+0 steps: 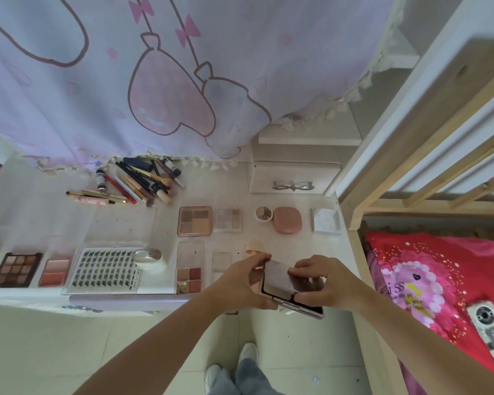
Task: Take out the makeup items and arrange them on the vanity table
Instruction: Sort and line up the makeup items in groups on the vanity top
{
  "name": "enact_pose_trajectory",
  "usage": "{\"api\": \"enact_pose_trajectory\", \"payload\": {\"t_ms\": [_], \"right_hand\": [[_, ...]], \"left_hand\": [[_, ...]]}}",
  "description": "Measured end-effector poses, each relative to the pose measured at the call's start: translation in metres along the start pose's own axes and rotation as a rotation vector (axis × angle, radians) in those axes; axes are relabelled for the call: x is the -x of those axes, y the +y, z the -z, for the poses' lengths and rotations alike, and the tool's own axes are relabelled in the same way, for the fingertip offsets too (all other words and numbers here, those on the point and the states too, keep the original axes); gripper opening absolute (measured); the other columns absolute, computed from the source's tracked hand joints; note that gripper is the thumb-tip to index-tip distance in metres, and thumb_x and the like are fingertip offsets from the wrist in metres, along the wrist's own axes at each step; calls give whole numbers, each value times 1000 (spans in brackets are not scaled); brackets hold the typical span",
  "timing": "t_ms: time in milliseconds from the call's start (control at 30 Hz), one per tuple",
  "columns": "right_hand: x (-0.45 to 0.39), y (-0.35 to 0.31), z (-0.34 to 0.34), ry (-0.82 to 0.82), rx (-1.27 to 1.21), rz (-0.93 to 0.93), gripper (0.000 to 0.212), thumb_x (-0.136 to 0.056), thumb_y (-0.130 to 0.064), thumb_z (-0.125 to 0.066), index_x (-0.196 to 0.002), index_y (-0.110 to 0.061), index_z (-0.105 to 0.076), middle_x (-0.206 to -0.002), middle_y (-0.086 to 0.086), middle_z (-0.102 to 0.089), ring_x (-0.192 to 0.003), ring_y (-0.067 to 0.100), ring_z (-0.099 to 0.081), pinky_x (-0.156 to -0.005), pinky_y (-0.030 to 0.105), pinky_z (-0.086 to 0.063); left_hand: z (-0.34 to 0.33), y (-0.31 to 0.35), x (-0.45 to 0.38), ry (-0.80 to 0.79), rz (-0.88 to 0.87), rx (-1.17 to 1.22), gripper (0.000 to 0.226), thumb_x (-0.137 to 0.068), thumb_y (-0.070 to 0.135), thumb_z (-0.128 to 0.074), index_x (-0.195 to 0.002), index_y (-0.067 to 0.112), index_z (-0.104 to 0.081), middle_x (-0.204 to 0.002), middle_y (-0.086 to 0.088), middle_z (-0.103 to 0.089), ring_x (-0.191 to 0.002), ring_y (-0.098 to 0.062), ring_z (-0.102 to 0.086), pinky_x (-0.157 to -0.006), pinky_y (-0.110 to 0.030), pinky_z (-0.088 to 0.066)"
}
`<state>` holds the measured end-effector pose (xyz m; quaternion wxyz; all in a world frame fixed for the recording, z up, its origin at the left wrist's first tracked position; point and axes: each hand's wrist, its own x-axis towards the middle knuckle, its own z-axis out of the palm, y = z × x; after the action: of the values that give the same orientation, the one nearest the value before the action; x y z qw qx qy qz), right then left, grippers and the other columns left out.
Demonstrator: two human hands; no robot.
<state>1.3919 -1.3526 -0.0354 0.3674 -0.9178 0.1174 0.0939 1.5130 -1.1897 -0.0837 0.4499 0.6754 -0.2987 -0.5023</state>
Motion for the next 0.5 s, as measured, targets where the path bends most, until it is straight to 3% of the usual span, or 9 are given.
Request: {"api": "enact_pose_trajectory", "payload": {"t_ms": [133, 233, 300, 367, 433, 500], "right_hand": [[-2, 5, 1, -18, 19, -49, 48, -67, -39, -70, -108, -15, -67, -101, 6, -68, -87, 17, -56, -75, 20, -41], [-6, 13, -2, -72, 18, -105, 36, -77, -28, -70, -110, -14, -65, -106, 6, -67, -96, 19, -58, -83, 25, -43], [-8, 22, -5, -84, 5, -139, 36, -77, -26, -70, -112, -16, -64, -109, 1, -66, -95, 13, -57, -78, 13, -41], [-11, 30, -8, -95, -39, -174, 38, -78, -25, -70, -114, -16, -62, -106, -5, -63, -86, 1, -54, -70, 2, -39], [-14, 39, -8, -98, -99, -197, 36, -79, -21, -69, -113, -15, -62, -98, -9, -59, -77, -8, -50, -66, 0, -38], [-21, 49, -5, -105, -109, -201, 34, -80, -21, -67, -113, -17, -62, -93, -17, -56, -77, -13, -48, -67, -2, -37]], "left_hand": [[-5, 2, -3, -22, 14, -66, 95, -65, 3, -77, -141, 14, -22, -132, 6, -41, -115, -8, -47, -96, -16, -42], [-6, -1, -5, -100, 78, 10, 95, -74, -2, -68, -145, 14, -7, -133, 5, -39, -120, -19, -48, -101, -32, -43], [-6, -4, -5, -155, 107, 95, 92, -79, -6, -61, -145, 13, 0, -128, 11, -39, -118, -19, -50, -98, -31, -45], [-8, -8, -7, -125, 114, 133, 81, -81, -8, -57, -144, 11, -9, -133, 4, -41, -115, -20, -52, -96, -30, -44], [-13, -11, -11, -45, 119, 127, 66, -82, -11, -55, -139, 7, -28, -124, -9, -50, -109, -22, -54, -96, -33, -44], [-21, -12, -17, 17, 131, 72, 57, -81, -8, -56, -132, 9, -38, -113, -9, -54, -107, -22, -54, -97, -34, -43]]}}
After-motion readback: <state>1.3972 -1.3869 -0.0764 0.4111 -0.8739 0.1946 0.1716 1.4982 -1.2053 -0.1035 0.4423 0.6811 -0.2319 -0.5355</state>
